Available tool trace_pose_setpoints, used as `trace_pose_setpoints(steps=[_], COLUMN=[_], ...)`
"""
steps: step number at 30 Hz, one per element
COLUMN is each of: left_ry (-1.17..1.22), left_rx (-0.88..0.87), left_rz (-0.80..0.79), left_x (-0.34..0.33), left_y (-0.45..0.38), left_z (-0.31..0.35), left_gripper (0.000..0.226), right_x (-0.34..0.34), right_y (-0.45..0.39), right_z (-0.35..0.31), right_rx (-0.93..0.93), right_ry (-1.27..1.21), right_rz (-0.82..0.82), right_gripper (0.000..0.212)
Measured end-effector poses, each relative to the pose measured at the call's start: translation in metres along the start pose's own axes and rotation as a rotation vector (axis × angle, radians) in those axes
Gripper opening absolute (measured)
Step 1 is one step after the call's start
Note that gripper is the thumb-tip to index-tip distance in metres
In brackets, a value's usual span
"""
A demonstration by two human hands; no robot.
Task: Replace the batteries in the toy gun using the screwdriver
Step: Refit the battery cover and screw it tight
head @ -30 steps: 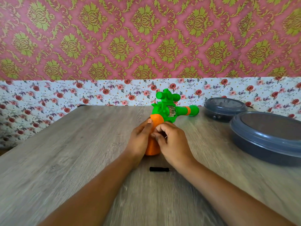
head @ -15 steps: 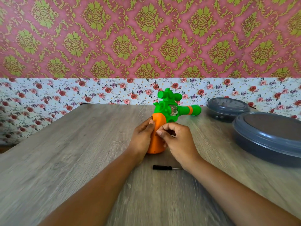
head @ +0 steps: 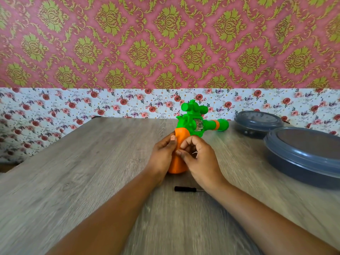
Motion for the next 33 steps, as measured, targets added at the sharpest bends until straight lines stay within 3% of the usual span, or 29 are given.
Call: trace_pose_setpoints(steps=[8,11,14,21,27,30,33], left_ry=[-0.012,-0.026,-0.033,0.028,0.055,0.106,0.143], left_rx=[0.027,0.020,0.052,0.081,0.079,0.095,0.113], left_rz=[0.032,0.036,0.034,0.034,0.010,-0.011,-0.034], left_x=[-0.002,-0.001,-0.001,0.000,0.001,0.003,0.006], left_y=[0.000,-0.001,-0.002,-0.005,-0.006,-0.009,-0.010], left_z=[-0.002,-0.003,-0.004,-0.005,-0.007,-0.010,-0.011], left_gripper=[0.036,0.031,0.047,0.058,0.057,0.052,0.062], right_x=[0.005,0.005,0.005,0.003,0.004,0.004,0.003], right_y=[0.000,0.000,0.000,-0.001,0.000,-0.001,-0.002], right_z=[0.008,0.005,0.002,0.001,0.000,0.000,0.004], right_rx=[-0.205,-0.221,-0.253,-0.319,-0.359,-0.339,-0.360], right_ry=[-0.382,-0.330,-0.336,-0.308,-0.392,-0.309,-0.263], right_rz=[-0.011,-0.037,-0.033,-0.036,-0.067,-0.094,-0.121], right_gripper=[0.027,0.026,0.027,0.040,0.031,0.029,0.028])
Point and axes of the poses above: each hand's wrist, its own y-axis away from the middle knuckle, its own x-axis out of the back of the hand, z = x × y, the point moved 2 cm from there along -y, towards the middle knuckle, and after that the axes turned 14 degrees about -z, right-handed, at the moved point
